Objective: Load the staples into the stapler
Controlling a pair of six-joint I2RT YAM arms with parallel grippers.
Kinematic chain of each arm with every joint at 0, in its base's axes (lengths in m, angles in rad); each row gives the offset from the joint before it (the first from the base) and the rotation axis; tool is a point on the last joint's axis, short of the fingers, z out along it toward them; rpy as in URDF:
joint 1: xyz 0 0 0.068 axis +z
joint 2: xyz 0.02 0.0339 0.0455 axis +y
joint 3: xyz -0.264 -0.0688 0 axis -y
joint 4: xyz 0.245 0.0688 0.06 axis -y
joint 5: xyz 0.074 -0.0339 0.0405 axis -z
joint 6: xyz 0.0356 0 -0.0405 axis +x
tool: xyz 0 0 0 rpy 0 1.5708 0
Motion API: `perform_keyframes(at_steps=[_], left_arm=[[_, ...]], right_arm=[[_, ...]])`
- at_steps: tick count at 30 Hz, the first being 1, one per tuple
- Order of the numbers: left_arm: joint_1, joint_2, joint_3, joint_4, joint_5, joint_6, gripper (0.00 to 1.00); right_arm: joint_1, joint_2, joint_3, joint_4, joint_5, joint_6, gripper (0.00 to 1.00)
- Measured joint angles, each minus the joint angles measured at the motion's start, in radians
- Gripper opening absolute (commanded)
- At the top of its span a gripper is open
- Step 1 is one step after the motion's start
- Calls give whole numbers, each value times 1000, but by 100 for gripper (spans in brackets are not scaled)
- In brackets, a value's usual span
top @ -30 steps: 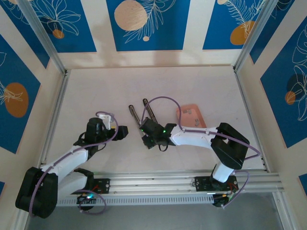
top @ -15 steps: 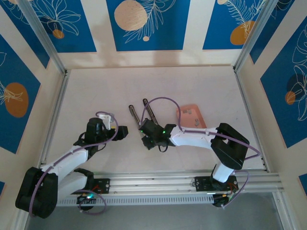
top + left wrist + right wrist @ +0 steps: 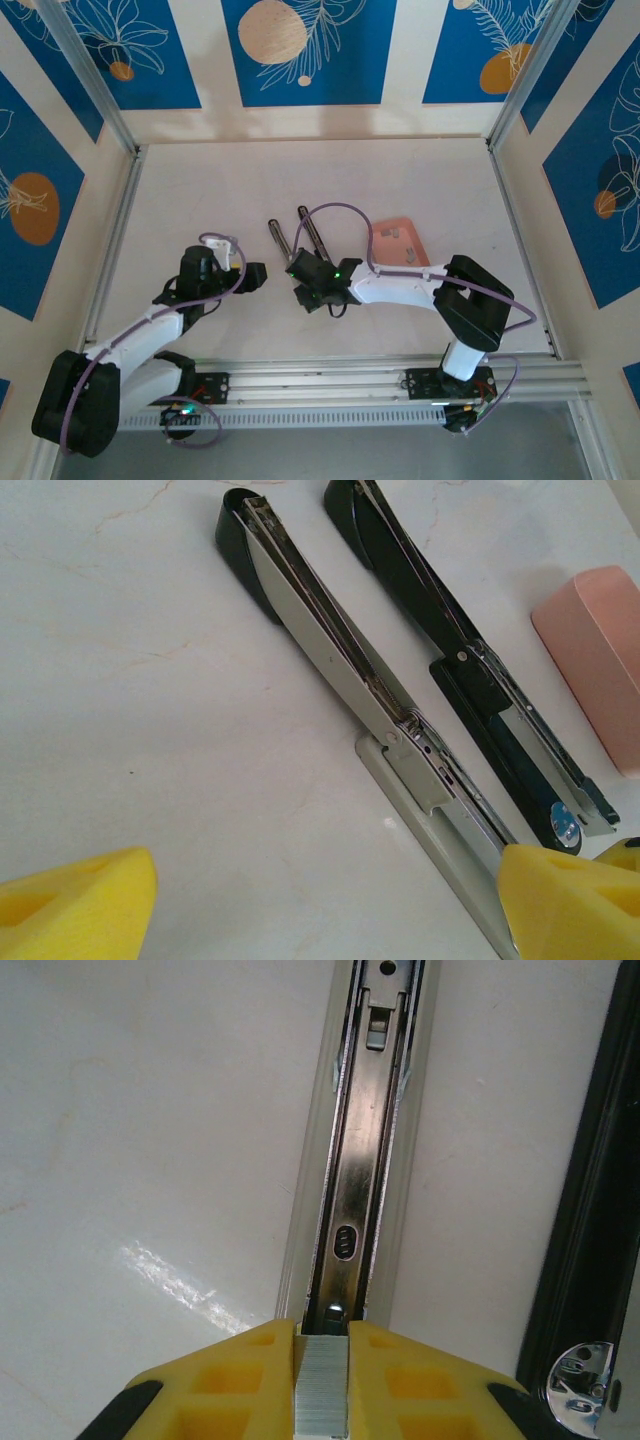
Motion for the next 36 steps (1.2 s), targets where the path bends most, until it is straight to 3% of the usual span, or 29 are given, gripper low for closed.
perform_keyframes(at_steps=[26,36], left_arm=[[0,-1,0,-3,0,18,88],[0,-1,0,-3,0,18,88]], right_arm=[[-3,2,9,2,-1,0,33],[-26,-44,9,2,-5,0,32]])
